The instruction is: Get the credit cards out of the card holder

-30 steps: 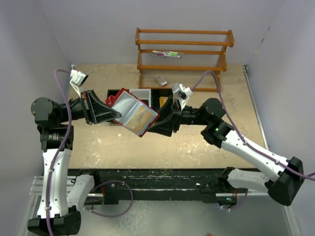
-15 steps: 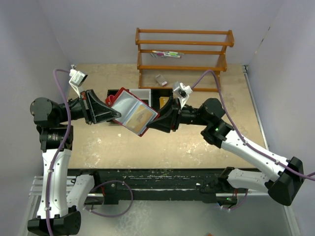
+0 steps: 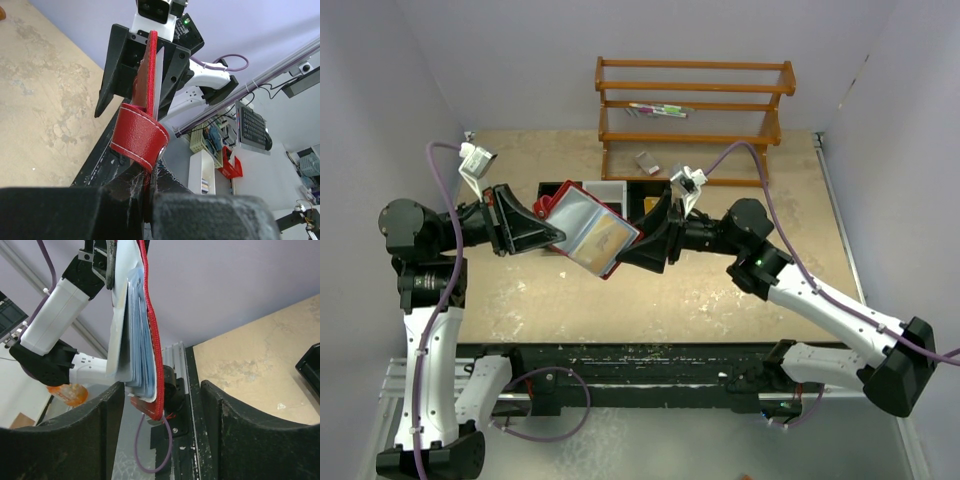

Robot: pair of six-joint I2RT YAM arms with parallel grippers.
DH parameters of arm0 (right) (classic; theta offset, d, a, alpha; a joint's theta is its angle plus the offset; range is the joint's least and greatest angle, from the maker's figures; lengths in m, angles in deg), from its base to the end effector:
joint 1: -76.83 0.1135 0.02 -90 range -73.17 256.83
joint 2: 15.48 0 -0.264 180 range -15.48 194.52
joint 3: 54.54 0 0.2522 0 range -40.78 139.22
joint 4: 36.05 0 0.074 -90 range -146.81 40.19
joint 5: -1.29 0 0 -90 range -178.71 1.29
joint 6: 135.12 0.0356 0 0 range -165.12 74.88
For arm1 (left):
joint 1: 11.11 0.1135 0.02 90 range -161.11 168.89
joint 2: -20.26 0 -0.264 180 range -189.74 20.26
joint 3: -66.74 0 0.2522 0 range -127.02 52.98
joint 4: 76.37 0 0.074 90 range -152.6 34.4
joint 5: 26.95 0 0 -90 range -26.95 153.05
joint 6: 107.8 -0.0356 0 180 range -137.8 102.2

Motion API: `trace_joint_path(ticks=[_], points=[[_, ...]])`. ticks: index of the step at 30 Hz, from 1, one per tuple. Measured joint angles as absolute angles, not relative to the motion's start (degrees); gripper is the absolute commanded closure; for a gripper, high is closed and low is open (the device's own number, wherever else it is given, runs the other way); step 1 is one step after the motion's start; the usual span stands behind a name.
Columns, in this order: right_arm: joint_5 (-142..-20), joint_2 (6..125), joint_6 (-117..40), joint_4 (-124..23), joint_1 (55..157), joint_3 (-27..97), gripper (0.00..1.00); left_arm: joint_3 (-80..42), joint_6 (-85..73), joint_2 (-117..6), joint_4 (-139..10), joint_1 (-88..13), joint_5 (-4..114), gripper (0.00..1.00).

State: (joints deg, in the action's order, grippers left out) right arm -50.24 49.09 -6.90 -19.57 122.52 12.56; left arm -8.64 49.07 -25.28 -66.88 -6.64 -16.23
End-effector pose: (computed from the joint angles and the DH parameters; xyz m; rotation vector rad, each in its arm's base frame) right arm 0.1622 0.1979 0.3962 -0.7522 1.3131 1.6270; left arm 0.1318 -0.0248 0.4555 0.4374 1.7148 -1.6539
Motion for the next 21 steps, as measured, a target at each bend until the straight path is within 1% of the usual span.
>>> trace_joint_path(ticks=[5,9,15,19,21], points=[[-50.3,49.9,-5.0,-19.6,122.5,13.0,0.29,-9.0,47.0,-25.1,-64.6,-6.6,-16.2,1.0],[-50.1,51.0,-2.8,-19.4,122.4,13.5,0.27,-9.7,44.6,-25.1,-62.4,-6.6,-16.2,1.0],[-49.8,52.5,0.7,-19.4,122.2,14.0,0.27,-10.0,40.9,-25.1,-58.8,-6.6,-16.2,1.0],[-52.3,53.3,1.0,-25.3,122.1,17.7,0.28,-10.7,38.6,-25.1,-56.9,-6.6,-15.5,1.0],[-55.5,53.5,1.0,-28.5,122.1,19.8,0.28,-11.0,37.7,-25.2,-55.9,-6.6,-15.6,1.0]])
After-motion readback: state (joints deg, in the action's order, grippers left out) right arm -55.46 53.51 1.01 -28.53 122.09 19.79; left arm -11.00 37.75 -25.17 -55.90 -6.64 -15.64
